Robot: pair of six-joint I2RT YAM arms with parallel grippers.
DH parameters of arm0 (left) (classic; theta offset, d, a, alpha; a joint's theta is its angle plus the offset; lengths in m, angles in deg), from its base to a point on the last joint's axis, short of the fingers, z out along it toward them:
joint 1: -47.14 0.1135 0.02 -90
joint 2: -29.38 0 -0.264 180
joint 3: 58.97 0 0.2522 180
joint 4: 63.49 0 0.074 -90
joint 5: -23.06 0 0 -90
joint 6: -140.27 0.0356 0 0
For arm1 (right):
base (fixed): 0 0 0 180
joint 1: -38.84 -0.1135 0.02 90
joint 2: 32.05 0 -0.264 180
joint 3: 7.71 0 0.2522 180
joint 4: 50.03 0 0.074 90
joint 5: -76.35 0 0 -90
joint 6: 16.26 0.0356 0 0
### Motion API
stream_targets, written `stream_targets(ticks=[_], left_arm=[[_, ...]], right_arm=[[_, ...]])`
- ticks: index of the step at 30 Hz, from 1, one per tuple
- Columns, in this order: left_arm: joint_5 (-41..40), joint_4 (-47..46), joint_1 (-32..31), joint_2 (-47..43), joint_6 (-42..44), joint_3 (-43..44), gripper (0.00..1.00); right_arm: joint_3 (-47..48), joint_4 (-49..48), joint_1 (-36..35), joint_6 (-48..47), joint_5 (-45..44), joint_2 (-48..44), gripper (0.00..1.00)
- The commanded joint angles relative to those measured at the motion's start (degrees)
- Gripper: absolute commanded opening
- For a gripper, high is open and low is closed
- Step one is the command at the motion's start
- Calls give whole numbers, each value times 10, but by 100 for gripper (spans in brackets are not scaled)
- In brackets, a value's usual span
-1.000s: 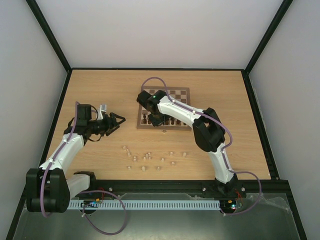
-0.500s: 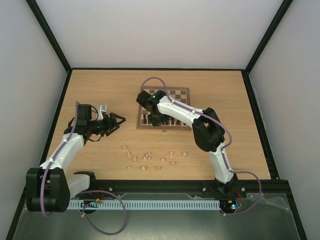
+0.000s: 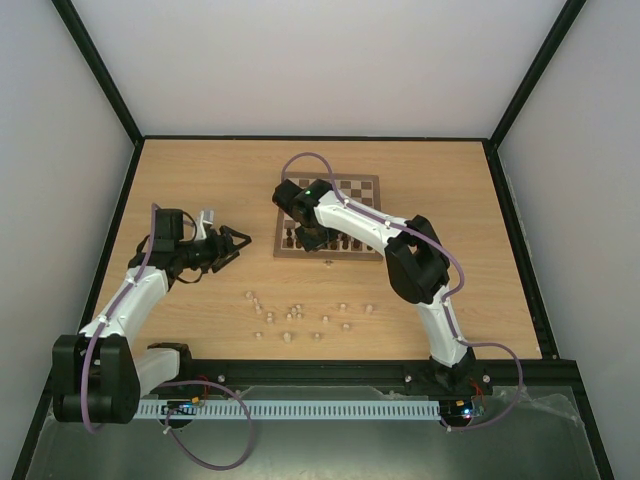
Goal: Set up the chess pieces on the board
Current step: Place the chess piece on the chessboard.
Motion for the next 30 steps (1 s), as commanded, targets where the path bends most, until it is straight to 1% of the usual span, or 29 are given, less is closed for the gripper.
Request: stream_targets(ticks=[1,6,12,14,18,22,24,25,26,27,28,30], left_arm=[[8,-7,3,5,-1,-7,70],[7,-7,3,5,-2,-7,70],[8,-7,3,4,-2,-5,70],[7,-7,3,4,-3,-4,70],[6,-6,3,2,-5,-3,70],[5,-6,3,-4,-7,-2,70],[3,-7,3,-5,-8,-2,70],[2,-6,3,-6,-7,-1,70],[0,-6,3,-7,-6,0,71],[-3,-5,3,-8,-5,2,71],[-6,-3,3,-9,-2,5,71],[-13,1,3,-10,2,13,72]], right_arm=[[15,27,2,-5,-3,6,23],[15,24,2,-6,-4,9,25],[15,17,2,-6,-5,-2,30],[15,15,2,-5,-7,-7,33],[15,5,2,-3,-9,-20,36],[10,-8,2,2,-18,-50,44],[1,-26,3,5,-19,-77,51],[-15,-43,2,6,-16,-99,57],[-31,-64,3,6,-10,-125,72],[-51,-86,2,6,-3,-152,91],[-71,-109,3,6,5,-180,100],[-104,-139,2,11,11,-232,99]])
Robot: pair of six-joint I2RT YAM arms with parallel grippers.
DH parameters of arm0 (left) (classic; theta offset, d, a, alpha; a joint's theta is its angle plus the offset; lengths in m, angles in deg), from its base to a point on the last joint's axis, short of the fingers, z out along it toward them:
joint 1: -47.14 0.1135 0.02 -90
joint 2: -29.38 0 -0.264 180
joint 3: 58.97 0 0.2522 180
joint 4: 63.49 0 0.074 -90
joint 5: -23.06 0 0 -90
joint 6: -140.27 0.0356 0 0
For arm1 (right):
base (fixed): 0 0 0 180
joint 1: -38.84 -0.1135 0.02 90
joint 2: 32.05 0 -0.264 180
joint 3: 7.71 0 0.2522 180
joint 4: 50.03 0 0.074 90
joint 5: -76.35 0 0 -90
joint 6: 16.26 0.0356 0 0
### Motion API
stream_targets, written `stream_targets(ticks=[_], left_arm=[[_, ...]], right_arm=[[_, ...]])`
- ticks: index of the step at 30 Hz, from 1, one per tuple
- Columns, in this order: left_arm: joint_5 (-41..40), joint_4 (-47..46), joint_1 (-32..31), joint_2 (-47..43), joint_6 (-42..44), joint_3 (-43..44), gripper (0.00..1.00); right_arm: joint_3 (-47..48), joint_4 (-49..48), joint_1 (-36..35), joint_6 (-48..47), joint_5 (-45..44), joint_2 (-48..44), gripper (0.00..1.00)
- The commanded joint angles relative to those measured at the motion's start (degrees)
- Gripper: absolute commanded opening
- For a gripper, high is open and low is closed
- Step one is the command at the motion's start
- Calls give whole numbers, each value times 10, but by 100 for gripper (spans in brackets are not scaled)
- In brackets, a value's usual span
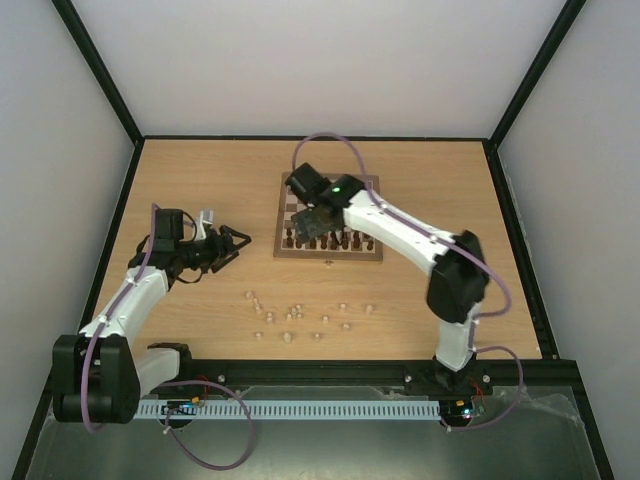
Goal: Set up the chess pieces on the board
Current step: Place the chess piece on the chessboard, then reset both arms
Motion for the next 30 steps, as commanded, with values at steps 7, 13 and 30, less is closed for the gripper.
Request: stream_targets(ticks=[7,13,30], left_arm=[[-42,20,3,-38,16,29,99],[-83,39,2,-74,26,33,99],[-172,95,-17,-194,13,34,99]], right_arm=[[-209,-158,2,33,30,-299,99],[-353,-213,2,55,8,-463,99],[-481,-217,2,98,-43,-620,99]])
